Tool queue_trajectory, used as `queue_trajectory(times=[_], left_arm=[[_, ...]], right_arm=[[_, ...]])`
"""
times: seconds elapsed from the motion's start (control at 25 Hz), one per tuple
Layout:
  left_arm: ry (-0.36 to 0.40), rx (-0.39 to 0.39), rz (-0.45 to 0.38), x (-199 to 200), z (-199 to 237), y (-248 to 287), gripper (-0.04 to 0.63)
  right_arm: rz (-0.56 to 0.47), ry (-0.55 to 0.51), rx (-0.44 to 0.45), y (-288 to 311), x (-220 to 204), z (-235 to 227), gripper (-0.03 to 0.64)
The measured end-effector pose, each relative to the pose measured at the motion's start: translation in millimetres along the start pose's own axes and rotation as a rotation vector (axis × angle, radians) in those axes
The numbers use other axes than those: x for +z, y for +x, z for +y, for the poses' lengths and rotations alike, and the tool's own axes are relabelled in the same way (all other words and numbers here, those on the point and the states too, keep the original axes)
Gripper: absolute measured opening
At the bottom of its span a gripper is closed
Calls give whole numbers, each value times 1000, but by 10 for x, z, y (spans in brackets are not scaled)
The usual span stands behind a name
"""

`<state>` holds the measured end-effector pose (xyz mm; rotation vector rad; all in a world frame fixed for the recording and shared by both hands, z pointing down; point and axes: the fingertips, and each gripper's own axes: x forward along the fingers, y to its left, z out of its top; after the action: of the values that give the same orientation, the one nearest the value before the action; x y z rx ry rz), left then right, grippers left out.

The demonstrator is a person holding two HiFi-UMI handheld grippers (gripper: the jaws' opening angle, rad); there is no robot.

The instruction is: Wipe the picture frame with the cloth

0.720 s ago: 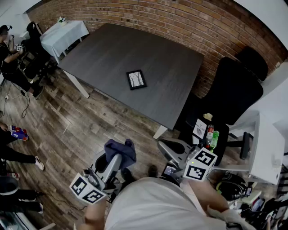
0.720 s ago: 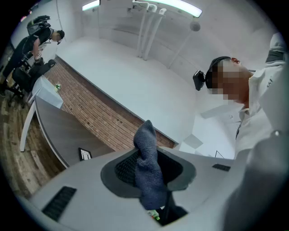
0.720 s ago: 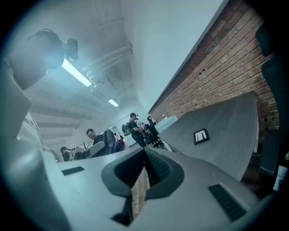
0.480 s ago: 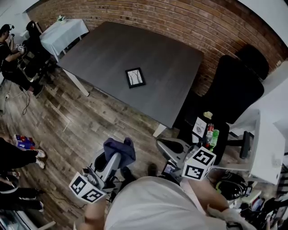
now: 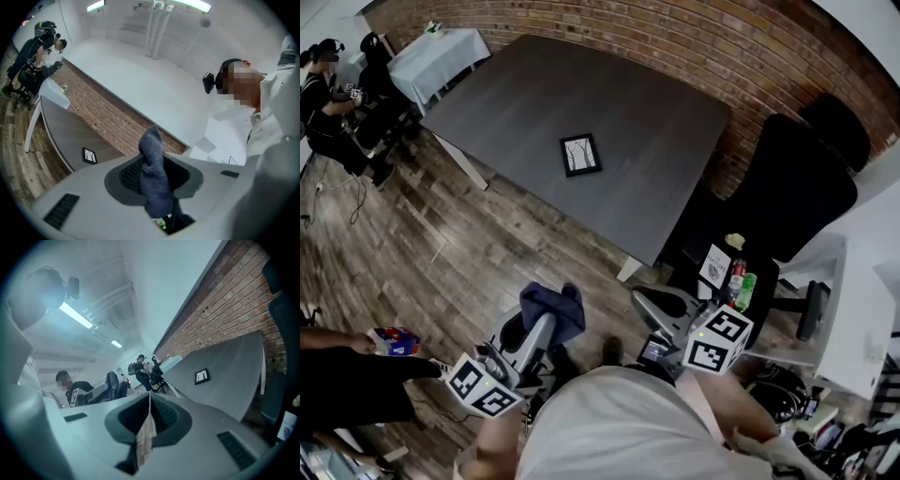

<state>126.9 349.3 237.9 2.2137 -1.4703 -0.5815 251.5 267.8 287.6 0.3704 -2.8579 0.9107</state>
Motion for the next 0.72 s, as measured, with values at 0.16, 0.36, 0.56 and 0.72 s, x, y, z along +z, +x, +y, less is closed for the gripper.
queue_trajectory(times=[0.16,0.36,0.56,0.72], left_arm=[[-7,21,0,-90,14,104,103],[-17,42,7,-160,77,146,103],[-12,56,18,-70,339,165,103],[-15,45,42,37,741,252,103]], right_arm=[[16,26,2,-45,-15,-179,17],[25,41,11,9,-25,-325,17],[36,34,2,237,3,-402,23],[60,19,-34,539,10,-500,55]])
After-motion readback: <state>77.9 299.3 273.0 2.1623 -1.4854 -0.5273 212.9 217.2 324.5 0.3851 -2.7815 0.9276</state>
